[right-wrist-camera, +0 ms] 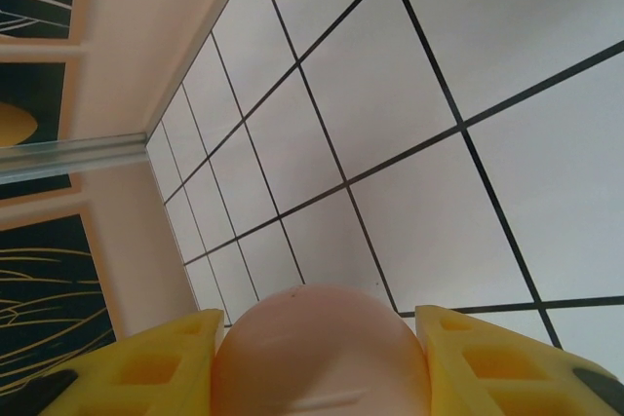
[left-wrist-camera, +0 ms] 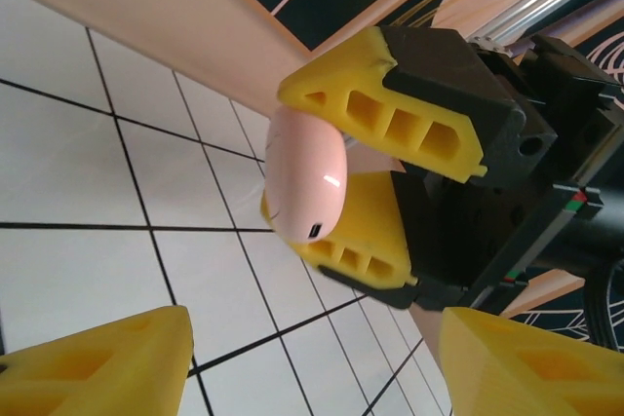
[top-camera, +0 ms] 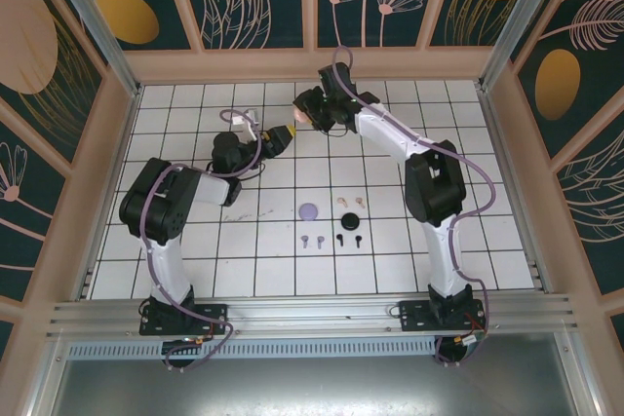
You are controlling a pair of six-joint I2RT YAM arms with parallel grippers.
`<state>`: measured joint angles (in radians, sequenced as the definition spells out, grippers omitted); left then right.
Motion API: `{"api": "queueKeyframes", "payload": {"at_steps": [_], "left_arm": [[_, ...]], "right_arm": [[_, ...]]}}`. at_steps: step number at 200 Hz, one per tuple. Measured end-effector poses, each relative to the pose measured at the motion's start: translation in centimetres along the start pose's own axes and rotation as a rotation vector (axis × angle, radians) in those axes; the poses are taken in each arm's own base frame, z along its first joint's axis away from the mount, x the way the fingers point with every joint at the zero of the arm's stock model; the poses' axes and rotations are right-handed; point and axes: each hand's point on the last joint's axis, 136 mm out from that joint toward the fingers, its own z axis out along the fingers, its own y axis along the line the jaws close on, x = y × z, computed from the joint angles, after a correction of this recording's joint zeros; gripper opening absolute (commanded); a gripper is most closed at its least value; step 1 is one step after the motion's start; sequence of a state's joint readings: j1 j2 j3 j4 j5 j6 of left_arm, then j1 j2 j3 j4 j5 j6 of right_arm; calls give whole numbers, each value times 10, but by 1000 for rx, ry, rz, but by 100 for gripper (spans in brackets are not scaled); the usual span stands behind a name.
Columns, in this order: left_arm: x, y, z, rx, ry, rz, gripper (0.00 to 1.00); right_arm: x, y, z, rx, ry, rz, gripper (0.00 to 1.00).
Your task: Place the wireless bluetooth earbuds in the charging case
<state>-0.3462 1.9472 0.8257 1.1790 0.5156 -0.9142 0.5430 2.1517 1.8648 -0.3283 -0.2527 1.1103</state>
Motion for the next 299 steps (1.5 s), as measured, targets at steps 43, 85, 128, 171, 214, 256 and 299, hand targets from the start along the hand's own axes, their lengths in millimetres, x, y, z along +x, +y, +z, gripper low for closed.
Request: {"api": "queueKeyframes", "payload": {"at_steps": [43, 85, 128, 171, 214, 256, 299], "left_arm": [[4, -1, 15, 14, 8, 27, 65], [-4, 2, 25, 10, -17, 49, 60], [-14, 2, 34, 13, -45, 71, 49], [-14, 7, 38, 8, -46, 75, 37], [-13, 9, 38, 1, -50, 74, 29], [-13, 11, 38, -2, -51, 74, 18], [-11, 10, 39, 12, -50, 75, 1]], "right_arm": [[8, 2, 2, -1, 10, -9, 35], [16, 5, 3, -3, 22, -18, 35], [16, 5, 3, -3, 22, -18, 36], [15, 5, 3, -2, 18, -18, 36], [15, 4, 3, 1, 15, -18, 36], [14, 1, 5, 4, 7, -18, 36], [14, -1, 4, 7, 4, -14, 64]]}}
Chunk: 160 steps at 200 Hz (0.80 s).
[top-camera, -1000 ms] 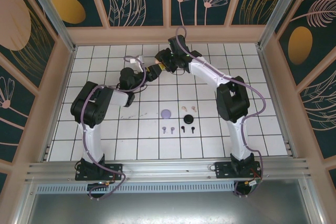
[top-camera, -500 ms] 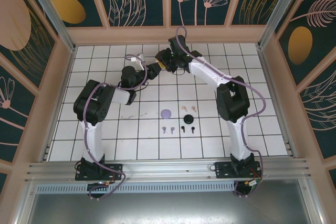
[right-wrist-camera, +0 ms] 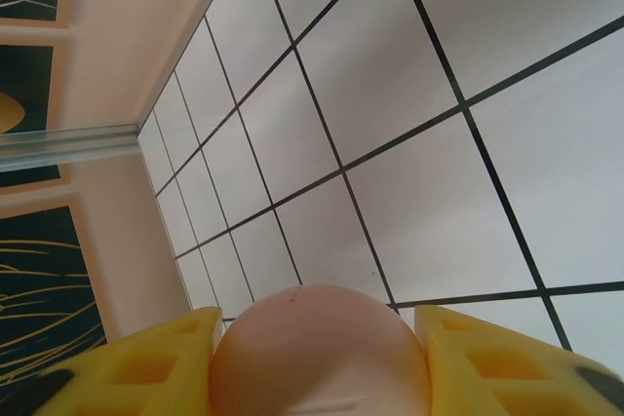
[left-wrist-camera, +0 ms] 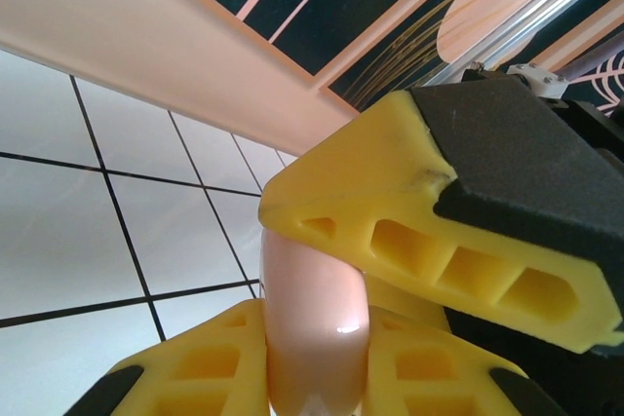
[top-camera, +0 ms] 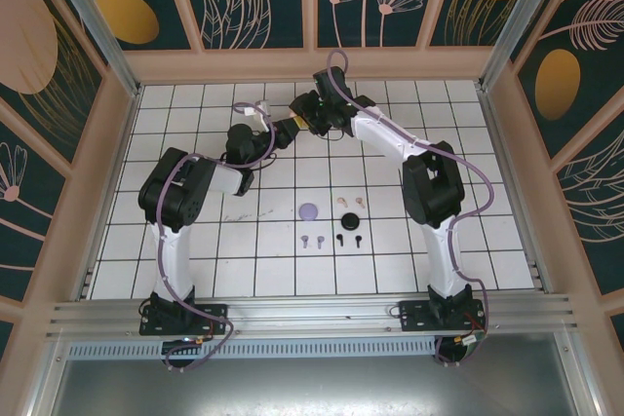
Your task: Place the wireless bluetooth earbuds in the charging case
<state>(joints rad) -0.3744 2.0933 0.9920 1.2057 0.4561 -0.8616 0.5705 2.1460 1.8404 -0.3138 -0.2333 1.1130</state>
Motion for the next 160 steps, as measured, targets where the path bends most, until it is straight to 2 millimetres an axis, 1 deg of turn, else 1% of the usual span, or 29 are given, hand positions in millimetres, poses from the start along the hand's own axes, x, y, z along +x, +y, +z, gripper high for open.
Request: {"api": "queueKeyframes", "payload": {"at_steps": [14, 25, 39, 52, 60, 82, 98, 114, 130, 160], "left_arm": [[-2, -3, 0, 12, -4, -9, 0], [-3, -5, 0, 20, -7, -14, 0], [-3, -6, 0, 24, -6, -22, 0], [-1, -6, 0, 29, 2, -24, 0], [0, -7, 0, 34, 12, -25, 0], [5, -11, -3, 35, 46, -32, 0], [9, -16, -8, 34, 77, -36, 0], [12, -23, -12, 40, 113, -29, 0], [17, -28, -14, 43, 156, -21, 0], [30, -33, -18, 63, 240, -15, 0]], "right_arm": [[0, 2, -1, -5, 0, 2, 74], [-1, 4, -4, -11, -3, -8, 75], [-7, 10, -13, -25, -18, -8, 76], [-16, 16, -26, -46, -45, -7, 76], [-25, 18, -38, -61, -69, -6, 75], [-45, 14, -73, -87, -134, -11, 75], [-54, 6, -94, -98, -168, -29, 75], [-52, -6, -104, -84, -181, -72, 75], [-44, -21, -105, -65, -176, -127, 75], [-30, -56, -100, -14, -160, -265, 75]]}}
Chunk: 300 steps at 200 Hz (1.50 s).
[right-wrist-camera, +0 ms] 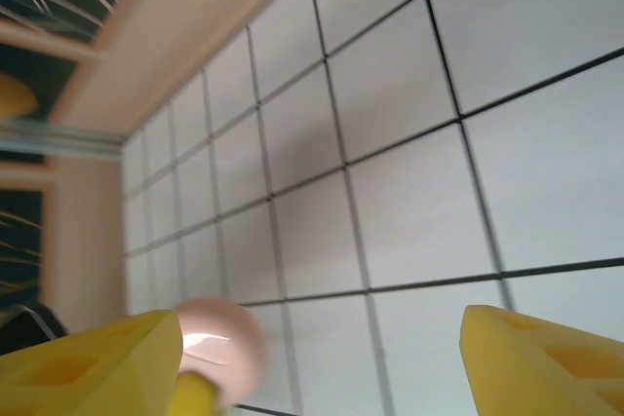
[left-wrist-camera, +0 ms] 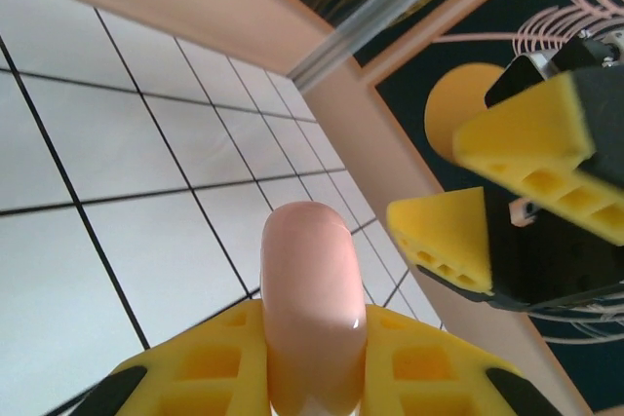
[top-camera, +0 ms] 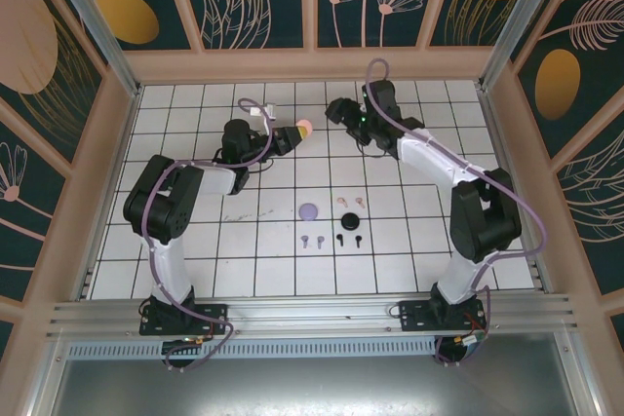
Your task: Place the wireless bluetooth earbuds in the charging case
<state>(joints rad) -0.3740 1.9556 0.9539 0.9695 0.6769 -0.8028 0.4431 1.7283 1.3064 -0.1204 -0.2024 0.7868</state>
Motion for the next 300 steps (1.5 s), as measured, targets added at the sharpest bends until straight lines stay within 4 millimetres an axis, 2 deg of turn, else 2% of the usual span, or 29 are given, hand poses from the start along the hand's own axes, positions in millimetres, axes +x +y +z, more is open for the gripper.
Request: {"api": "queueKeyframes", "payload": {"at_steps": [18, 31, 63, 86, 114, 169, 215, 260, 300], "left_arm": [[7, -4, 1, 26, 46, -5, 0], [9, -10, 1, 52, 67, -2, 0], [12, -19, 3, 95, 121, 16, 0], [12, -25, 5, 113, 155, 44, 0], [14, -31, 5, 140, 191, 59, 0], [21, -43, 3, 204, 246, 36, 0], [10, -60, 6, 257, 273, 53, 0], [10, -63, 7, 263, 316, 54, 0], [7, -65, 8, 267, 323, 65, 0]], "right_arm": [[9, -10, -5, -2, 2, -118, 75], [10, -8, -14, -24, -5, -194, 75], [-4, 19, -39, -141, -56, -359, 75], [-1, 35, -46, -215, -54, -443, 74], [9, 38, -46, -258, -18, -504, 73], [36, 30, -43, -316, 76, -556, 71], [47, 31, -38, -363, 118, -588, 70], [57, 22, -25, -370, 168, -583, 67], [54, 18, -21, -371, 164, -585, 66]]}}
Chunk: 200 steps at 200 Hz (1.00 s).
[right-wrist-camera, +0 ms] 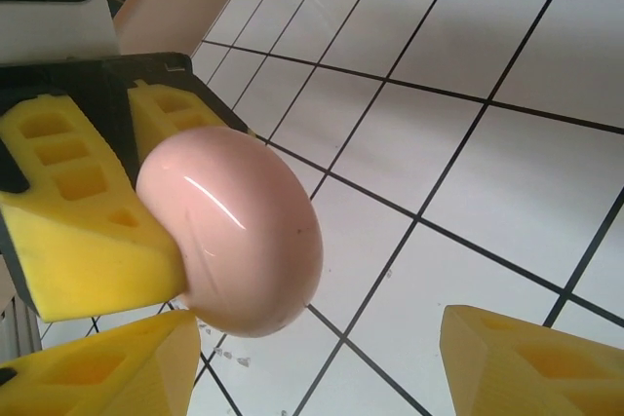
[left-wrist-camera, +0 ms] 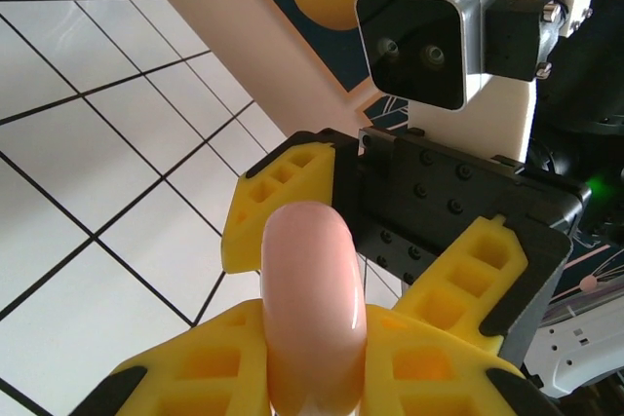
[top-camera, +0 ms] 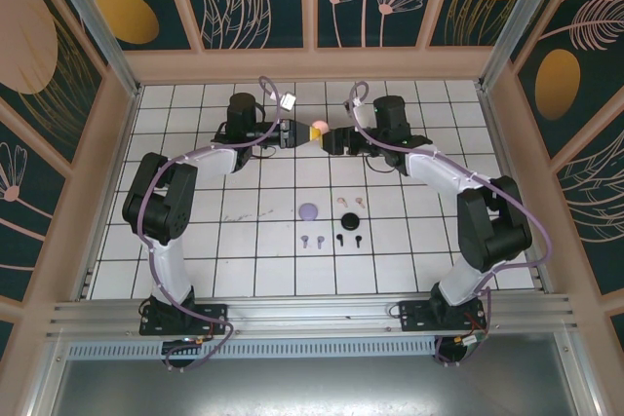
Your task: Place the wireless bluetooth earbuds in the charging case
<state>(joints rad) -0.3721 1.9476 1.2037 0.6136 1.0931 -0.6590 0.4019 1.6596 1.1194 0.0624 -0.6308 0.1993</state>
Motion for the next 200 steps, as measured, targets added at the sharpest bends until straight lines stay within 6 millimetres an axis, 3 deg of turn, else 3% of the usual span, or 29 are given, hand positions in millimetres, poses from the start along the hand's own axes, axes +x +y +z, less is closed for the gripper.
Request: {"api": "queueKeyframes", "payload": {"at_steps": [64, 200], "left_arm": [[10, 2, 0, 2, 41, -6, 0], [11, 5, -1, -16, 58, -23, 0]], "right_arm": [[-18, -10, -7, -2, -63, 6, 64], [-15, -7, 1, -66, -64, 29, 62]]}}
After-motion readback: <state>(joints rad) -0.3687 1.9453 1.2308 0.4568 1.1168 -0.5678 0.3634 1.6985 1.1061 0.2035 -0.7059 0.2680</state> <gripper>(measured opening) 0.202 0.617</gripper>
